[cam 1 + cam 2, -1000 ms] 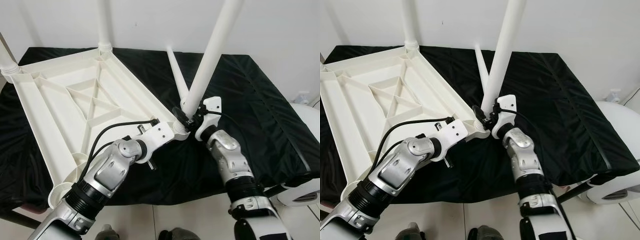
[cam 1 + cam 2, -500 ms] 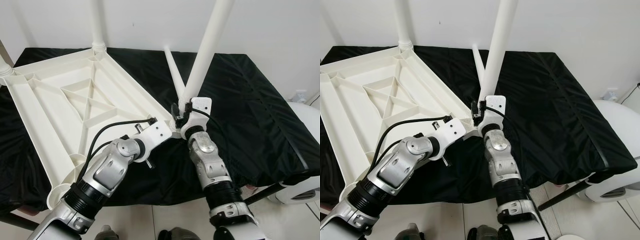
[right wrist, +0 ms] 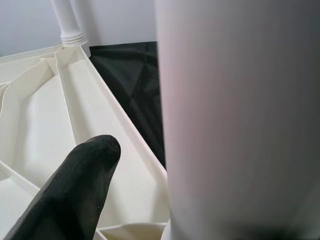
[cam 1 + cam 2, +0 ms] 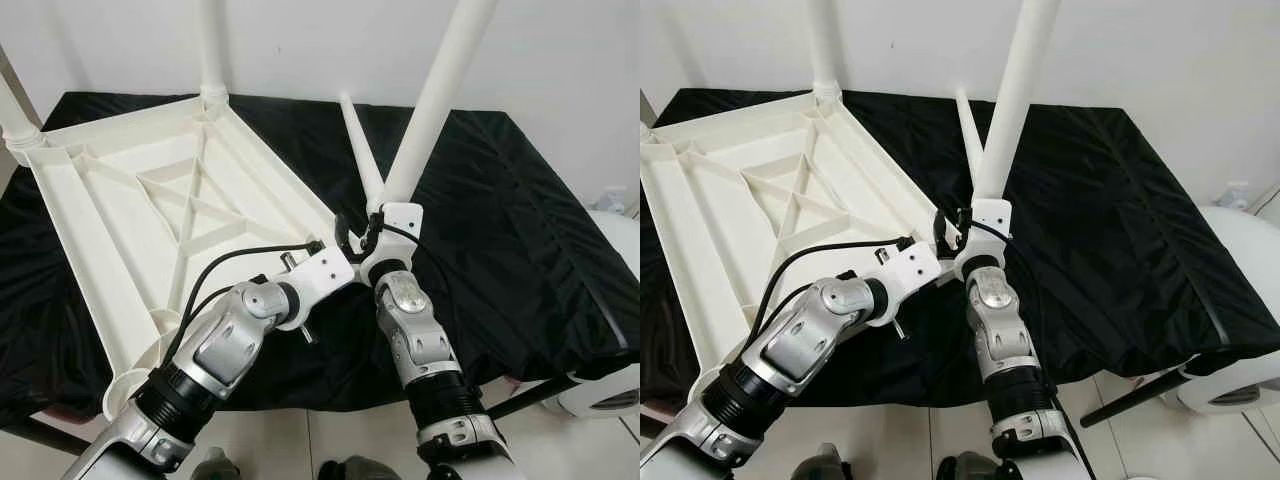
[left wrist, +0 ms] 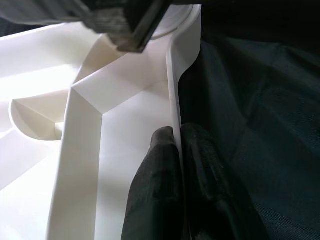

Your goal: Building children table

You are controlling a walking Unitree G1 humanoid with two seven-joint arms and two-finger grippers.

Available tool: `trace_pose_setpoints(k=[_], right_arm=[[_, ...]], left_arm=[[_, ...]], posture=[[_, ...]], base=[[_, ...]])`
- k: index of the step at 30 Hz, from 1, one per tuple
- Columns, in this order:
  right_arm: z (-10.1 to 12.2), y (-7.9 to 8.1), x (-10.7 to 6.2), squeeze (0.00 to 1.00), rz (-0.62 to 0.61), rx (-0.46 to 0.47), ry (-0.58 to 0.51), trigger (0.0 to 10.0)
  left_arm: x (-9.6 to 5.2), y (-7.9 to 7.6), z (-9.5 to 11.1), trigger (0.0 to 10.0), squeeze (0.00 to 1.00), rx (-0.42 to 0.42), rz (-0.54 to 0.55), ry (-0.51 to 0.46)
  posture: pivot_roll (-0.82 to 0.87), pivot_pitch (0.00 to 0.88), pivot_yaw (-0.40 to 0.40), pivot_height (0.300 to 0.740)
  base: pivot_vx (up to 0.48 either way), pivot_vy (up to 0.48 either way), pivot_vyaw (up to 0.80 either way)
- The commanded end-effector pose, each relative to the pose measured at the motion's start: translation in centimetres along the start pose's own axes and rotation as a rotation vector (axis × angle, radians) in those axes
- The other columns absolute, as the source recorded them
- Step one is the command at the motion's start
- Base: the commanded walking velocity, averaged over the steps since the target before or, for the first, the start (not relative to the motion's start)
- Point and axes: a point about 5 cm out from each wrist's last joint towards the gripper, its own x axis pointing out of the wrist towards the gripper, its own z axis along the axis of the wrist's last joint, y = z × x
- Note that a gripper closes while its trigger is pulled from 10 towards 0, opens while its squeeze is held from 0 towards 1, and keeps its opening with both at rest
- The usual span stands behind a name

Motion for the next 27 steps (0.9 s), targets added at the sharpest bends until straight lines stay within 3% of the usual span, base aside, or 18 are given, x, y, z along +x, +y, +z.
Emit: trace_pose_setpoints(k=[1, 5, 6, 7, 8, 11, 15, 20, 27], right_arm=[[-0.1, 0.0, -0.3, 1.0, 0.021, -0.002, 0.002, 10.0], [-0.2, -0.5, -0.7, 1.0, 0.054, -0.013, -0.012, 10.0], [-0.4, -0.9, -1.0, 0.2, 0.091, -0.016, -0.015, 10.0], [-0.4, -0.9, -1.0, 0.2, 0.091, -0.016, -0.015, 10.0], [-0.6, -2.0, -1.4, 0.0, 0.199, -0.037, -0.028, 10.0], [-0.6, -2.3, -1.5, 0.0, 0.239, -0.046, -0.034, 10.0], [0.5, -4.5, -1.6, 0.0, 0.415, -0.021, -0.067, 10.0], [1.5, -5.8, -1.2, 0.0, 0.496, -0.036, -0.067, 10.0], [1.9, -8.1, -0.6, 0.0, 0.647, -0.126, -0.002, 10.0]], left_arm=[[0.1, -1.2, 1.8, 10.0, 0.0, 0.057, -0.057, -0.076], [0.1, -1.3, 1.7, 10.0, 0.0, 0.056, -0.058, -0.076], [0.1, -1.3, 1.7, 10.0, 0.0, 0.055, -0.058, -0.076], [0.1, -1.3, 1.7, 10.0, 0.0, 0.055, -0.058, -0.076], [0.1, -1.3, 1.7, 10.0, 0.0, 0.054, -0.059, -0.075], [0.1, -1.3, 1.7, 10.0, 0.0, 0.054, -0.059, -0.075], [0.1, -1.2, 1.8, 10.0, 0.0, 0.056, -0.058, -0.077], [0.1, -1.1, 1.8, 10.0, 0.0, 0.057, -0.056, -0.077], [0.0, -0.9, 1.9, 10.0, 0.0, 0.061, -0.055, -0.077]], posture=[[0.04, 0.0, -0.093, 0.74], [0.04, 0.0, -0.094, 0.74], [0.04, 0.0, -0.094, 0.74], [0.04, 0.0, -0.094, 0.74], [0.04, 0.0, -0.094, 0.74], [0.04, 0.0, -0.094, 0.74], [0.04, 0.0, -0.092, 0.74], [0.04, 0.0, -0.088, 0.74], [0.04, 0.0, -0.08, 0.74]], base=[[0.0, 0.0, 0.0], [0.0, 0.0, 0.0], [0.0, 0.0, 0.0], [0.0, 0.0, 0.0], [0.0, 0.0, 0.0], [0.0, 0.0, 0.0], [0.0, 0.0, 0.0], [0.0, 0.0, 0.0], [0.0, 0.0, 0.0]])
